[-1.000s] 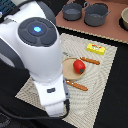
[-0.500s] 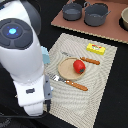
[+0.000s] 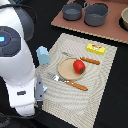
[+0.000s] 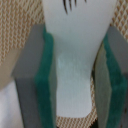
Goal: Interact with the objects in diverse but meaningful ways.
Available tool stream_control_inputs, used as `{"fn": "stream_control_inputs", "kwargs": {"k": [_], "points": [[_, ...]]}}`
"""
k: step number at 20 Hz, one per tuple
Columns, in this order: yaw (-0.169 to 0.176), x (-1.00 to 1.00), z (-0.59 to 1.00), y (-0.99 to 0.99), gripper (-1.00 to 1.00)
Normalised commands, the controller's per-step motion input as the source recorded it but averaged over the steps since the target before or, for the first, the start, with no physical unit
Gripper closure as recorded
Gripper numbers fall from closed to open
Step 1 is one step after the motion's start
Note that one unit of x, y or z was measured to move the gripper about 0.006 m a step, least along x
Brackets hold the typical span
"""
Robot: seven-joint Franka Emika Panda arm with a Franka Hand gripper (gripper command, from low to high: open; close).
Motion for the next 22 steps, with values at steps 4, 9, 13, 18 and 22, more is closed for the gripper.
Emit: {"fn": "stream_control_inputs", "kwargs": {"k": [4, 9, 13, 18, 22], "points": [[0.031, -0.06, 0.64, 0.08, -1.0], [0.04, 0.13, 0.94, 0.23, -1.0], [0.056, 0.58, 0.77, 0.45, -1.0], [0.101, 0.32, 0.27, 0.65, -1.0], [0.114, -0.25, 0.02, 0.7, -1.0]]}}
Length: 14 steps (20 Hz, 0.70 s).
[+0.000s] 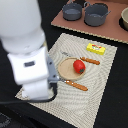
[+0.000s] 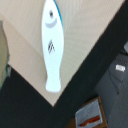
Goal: Interact with the objects in diverse but meaningful ways.
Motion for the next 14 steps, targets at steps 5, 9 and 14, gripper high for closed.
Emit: {"fn": "stream_control_inputs", "kwargs": {"k": [5, 9, 14], "points": [[0.057, -0.58, 0.01, 0.76, -1.0], [0.029, -0.88, 0.1, 0.64, -1.0], [0.006, -0.94, 0.11, 0.58, -1.0]]}}
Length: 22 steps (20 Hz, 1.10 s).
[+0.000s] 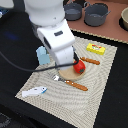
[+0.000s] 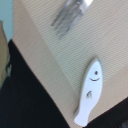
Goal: Interact with the objects in diverse but meaningful ways.
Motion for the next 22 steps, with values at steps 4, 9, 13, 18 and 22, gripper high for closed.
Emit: {"fn": "stream_control_inputs", "kwargs": {"k": [4, 9, 13, 18, 22], "points": [[-0.018, -0.81, 0.0, 0.44, -1.0], [-0.052, -0.64, -0.04, 0.23, -1.0], [-0.07, -0.12, -0.02, -0.09, -1.0], [-0.109, 0.07, 0.0, -0.15, -1.0], [-0.107, 0.1, -0.05, -0.05, -1.0]]}}
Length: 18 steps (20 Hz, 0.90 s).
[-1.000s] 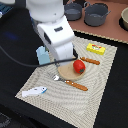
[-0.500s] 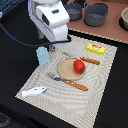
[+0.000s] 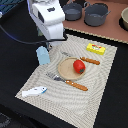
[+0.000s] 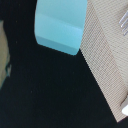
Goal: Interact with the objects in diverse but meaningful ways.
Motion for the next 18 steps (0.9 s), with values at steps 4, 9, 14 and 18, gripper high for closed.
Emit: {"fn": "stream_control_inputs", "kwargs": {"k": [4, 9, 14, 18], "points": [[-0.074, 0.01, -0.16, 0.02, -1.0], [-0.024, -0.08, -0.33, 0.12, -1.0], [-0.009, -0.18, -0.39, 0.03, -1.0], [-0.004, -0.2, -0.4, 0.0, -1.0]]}}
